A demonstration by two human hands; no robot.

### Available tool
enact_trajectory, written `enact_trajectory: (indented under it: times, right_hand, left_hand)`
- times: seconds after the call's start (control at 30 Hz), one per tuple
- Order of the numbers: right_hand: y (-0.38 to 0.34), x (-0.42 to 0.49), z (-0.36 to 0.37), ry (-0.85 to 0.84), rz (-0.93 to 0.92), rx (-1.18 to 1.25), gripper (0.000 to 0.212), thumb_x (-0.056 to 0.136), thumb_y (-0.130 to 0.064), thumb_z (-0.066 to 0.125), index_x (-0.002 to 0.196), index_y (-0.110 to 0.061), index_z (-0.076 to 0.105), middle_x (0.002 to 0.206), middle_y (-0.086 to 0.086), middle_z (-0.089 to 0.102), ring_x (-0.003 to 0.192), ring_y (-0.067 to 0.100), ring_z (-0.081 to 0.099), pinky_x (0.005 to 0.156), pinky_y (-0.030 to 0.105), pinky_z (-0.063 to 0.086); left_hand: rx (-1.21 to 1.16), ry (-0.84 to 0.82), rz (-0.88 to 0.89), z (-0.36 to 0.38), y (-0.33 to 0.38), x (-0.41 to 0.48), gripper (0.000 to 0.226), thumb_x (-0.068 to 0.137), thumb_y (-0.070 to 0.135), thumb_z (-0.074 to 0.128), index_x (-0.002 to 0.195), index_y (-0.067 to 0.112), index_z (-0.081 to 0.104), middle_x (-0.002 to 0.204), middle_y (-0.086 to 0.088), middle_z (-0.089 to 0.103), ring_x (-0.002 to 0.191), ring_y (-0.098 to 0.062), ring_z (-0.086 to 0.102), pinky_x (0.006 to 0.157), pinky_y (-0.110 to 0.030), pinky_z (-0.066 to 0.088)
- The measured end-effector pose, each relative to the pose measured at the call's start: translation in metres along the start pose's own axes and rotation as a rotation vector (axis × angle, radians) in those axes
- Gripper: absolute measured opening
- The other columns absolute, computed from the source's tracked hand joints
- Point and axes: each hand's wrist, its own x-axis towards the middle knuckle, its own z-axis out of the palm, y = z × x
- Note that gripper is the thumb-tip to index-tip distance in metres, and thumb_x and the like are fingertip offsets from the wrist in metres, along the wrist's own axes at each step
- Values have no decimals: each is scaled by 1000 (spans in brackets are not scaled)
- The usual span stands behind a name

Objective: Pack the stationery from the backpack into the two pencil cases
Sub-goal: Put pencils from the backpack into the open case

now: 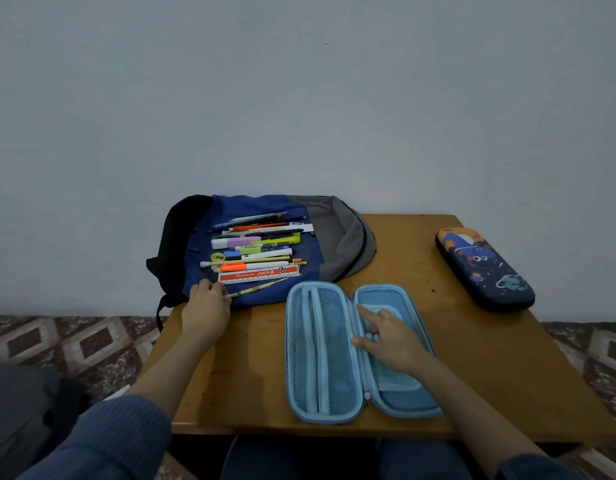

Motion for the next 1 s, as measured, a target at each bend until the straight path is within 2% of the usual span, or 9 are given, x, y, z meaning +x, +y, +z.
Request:
enact_trajectory:
  times: [0.2,0.27,0.33,0.4,0.53,0.67,0.77,0.87,1.0]
  right_hand:
    - [-3,-4,1,-6,2,-49,70,91,-50,48,149,-27,17,113,-3,34,94,8,41,79,24,40]
    - [-2,-6,1,3,-12,-53,68,92,-49,48,149,-26,20,139,0,30,113,13,45,92,28,43]
    - [-2,-5,0,9,-30,-40,68,92,-47,51,149,-24,21,155,-2,16,137,18,30,105,33,35]
    - [-2,-4,0,-4,-49,-36,69,92,-45,51,149,-22,20,157,-5,13,143,16,20,114,33,26]
    - [0,-3,2,-1,-65,-30,69,92,-45,50,149,-18,20,156,-4,20,143,12,22,117,32,20]
    - [2,-2,3,12,-68,-31,69,92,-45,50,149,-19,20,156,-4,21,143,12,23,117,32,21]
    - [3,-2,4,14,-71,-29,69,92,-45,50,149,-19,21,156,-4,21,142,12,23,117,32,21]
    - [3,-2,6,25,-67,-33,68,92,-45,50,149,-19,22,156,-4,23,142,12,24,117,31,21]
    - [3,-2,7,25,-56,-35,68,92,-45,50,148,-19,22,155,-4,23,142,14,25,116,31,22]
  left_hand:
    - [-67,-6,-11,-2,-5,0,22,95,23,49,112,13,59,113,-10,51,109,-23,45,80,-31,42]
    - [-92,5,-35,-4,-2,1,17,94,19,51,107,11,59,111,-10,52,105,-23,47,81,-32,43]
    - [-98,-26,-46,-6,2,0,13,94,16,51,103,10,56,106,-10,54,96,-21,50,76,-30,45]
    - [-108,-93,-22,-9,4,-5,11,93,18,53,101,11,53,101,-8,55,86,-18,53,71,-29,47]
    - [-104,-118,56,-6,-1,-11,15,90,17,58,104,12,58,104,-6,55,85,-15,54,73,-26,49]
    - [-420,19,-12,-18,10,-14,12,88,15,61,97,8,63,94,-8,60,80,-14,55,64,-20,43]
    - [-803,192,-114,-44,31,-14,8,91,18,58,94,11,60,89,-7,61,82,-17,55,66,-25,44]
    - [-1237,337,-202,-73,51,-15,12,95,19,52,96,8,57,83,0,62,77,-7,61,69,-18,50]
    - [-1325,476,-224,-87,62,-18,12,93,18,55,98,8,60,79,2,63,71,-6,62,64,-16,54]
